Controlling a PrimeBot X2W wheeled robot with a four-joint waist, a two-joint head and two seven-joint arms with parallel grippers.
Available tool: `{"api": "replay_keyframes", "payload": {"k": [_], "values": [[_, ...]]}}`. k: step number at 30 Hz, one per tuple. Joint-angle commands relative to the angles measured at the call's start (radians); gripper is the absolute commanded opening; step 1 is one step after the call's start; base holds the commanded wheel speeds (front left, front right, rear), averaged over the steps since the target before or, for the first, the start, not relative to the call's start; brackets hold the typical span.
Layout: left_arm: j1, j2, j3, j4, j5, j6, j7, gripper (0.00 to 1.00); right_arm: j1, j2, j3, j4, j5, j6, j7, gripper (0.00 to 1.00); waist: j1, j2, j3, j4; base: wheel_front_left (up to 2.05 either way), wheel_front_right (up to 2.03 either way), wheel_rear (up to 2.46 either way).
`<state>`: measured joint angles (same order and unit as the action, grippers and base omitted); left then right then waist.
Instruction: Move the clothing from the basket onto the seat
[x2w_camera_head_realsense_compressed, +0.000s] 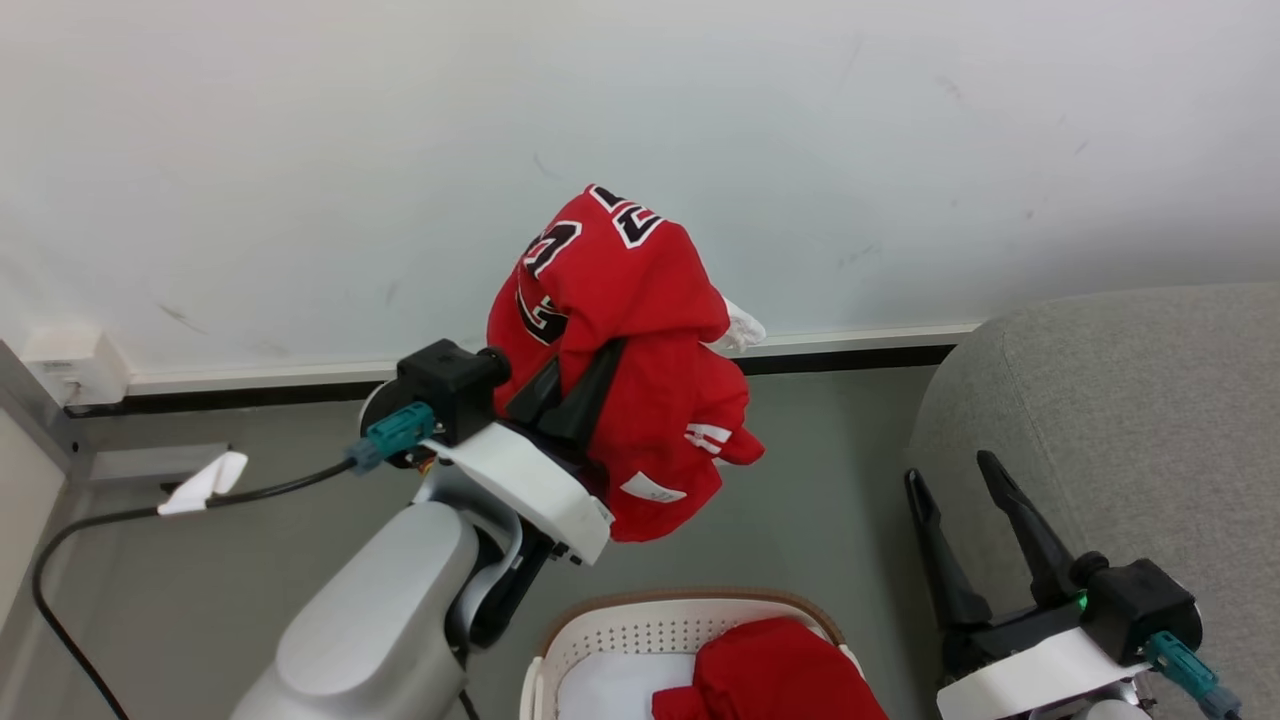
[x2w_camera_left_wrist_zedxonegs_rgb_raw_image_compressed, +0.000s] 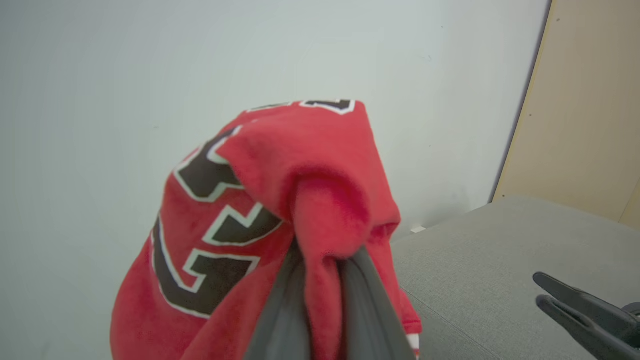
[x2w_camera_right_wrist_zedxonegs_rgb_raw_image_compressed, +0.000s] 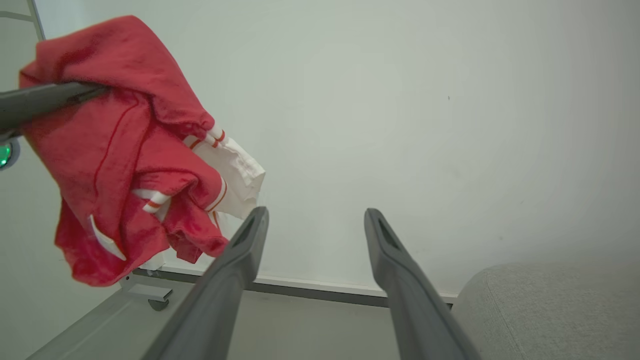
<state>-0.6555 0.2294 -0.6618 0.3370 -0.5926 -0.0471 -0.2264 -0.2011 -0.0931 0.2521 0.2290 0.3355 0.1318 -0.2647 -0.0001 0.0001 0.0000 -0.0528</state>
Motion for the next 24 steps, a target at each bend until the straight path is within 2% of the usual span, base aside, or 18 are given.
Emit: {"api": "replay_keyframes", "payload": {"k": [1,9,14,19,24], "values": [[0.012,0.007,-0.001,-0.009,-0.015,0.002,0.001,0.00,-0.005,-0.010,0.013,0.008,-0.004,-0.002,0.001,1.00,0.0001,-0.0001,-0.002,0.002,0.00,0.00,0.00],[0.029,0.003,-0.023,-0.034,-0.012,0.007,0.014,0.00,-0.054,-0.062,0.145,0.057,-0.040,-0.002,0.001,1.00,0.0001,-0.0001,-0.004,0.015,0.00,0.00,0.00],[0.042,-0.015,-0.051,-0.044,-0.006,0.006,0.022,0.00,-0.118,-0.098,0.262,0.175,-0.042,-0.002,0.001,1.00,0.0001,-0.0001,-0.012,0.039,0.00,0.00,0.00],[0.048,-0.037,-0.081,-0.053,-0.003,-0.001,0.031,0.00,-0.190,-0.100,0.347,0.279,-0.008,-0.002,0.001,1.00,0.0001,-0.0001,-0.020,0.076,0.00,0.00,0.00],[0.052,-0.051,-0.107,-0.067,-0.008,-0.010,0.043,0.00,-0.244,-0.086,0.405,0.331,0.017,-0.002,0.001,1.00,0.0001,-0.0001,-0.023,0.118,0.00,0.00,0.00]]}}
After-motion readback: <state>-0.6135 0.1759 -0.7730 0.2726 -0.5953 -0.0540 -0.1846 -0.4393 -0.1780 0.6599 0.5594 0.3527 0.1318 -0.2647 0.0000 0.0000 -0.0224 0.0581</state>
